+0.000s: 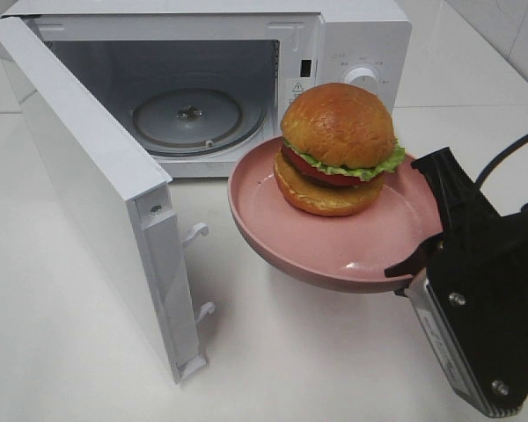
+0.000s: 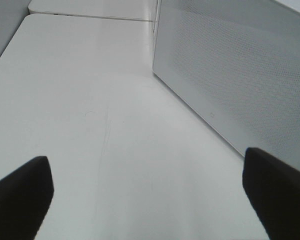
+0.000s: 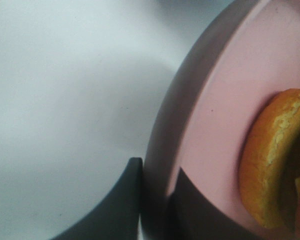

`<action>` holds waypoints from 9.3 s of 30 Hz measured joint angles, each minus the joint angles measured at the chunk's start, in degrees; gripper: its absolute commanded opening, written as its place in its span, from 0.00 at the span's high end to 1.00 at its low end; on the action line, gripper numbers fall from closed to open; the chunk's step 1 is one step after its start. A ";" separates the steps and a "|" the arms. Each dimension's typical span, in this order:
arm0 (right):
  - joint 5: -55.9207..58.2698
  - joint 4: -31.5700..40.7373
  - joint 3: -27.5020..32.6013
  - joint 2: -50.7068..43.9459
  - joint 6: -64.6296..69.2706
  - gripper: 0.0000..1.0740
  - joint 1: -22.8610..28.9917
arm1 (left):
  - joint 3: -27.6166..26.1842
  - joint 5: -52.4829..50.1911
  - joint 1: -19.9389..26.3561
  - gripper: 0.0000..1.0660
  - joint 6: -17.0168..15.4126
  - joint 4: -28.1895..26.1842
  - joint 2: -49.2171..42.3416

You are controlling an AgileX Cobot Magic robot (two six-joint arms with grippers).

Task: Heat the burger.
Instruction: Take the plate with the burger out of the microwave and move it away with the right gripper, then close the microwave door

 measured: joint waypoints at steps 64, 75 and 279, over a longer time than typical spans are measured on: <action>38.85 -44.75 1.15 5.50 113.96 1.00 0.00 | 0.00 0.00 0.00 0.09 0.00 0.00 0.00; 37.30 -47.10 0.46 14.84 125.59 1.00 0.00 | 0.00 0.00 0.00 0.09 0.00 0.00 0.00; 42.69 -7.39 -2.23 -63.08 87.49 0.30 -24.58 | -0.17 -0.34 0.00 0.09 0.00 0.00 0.00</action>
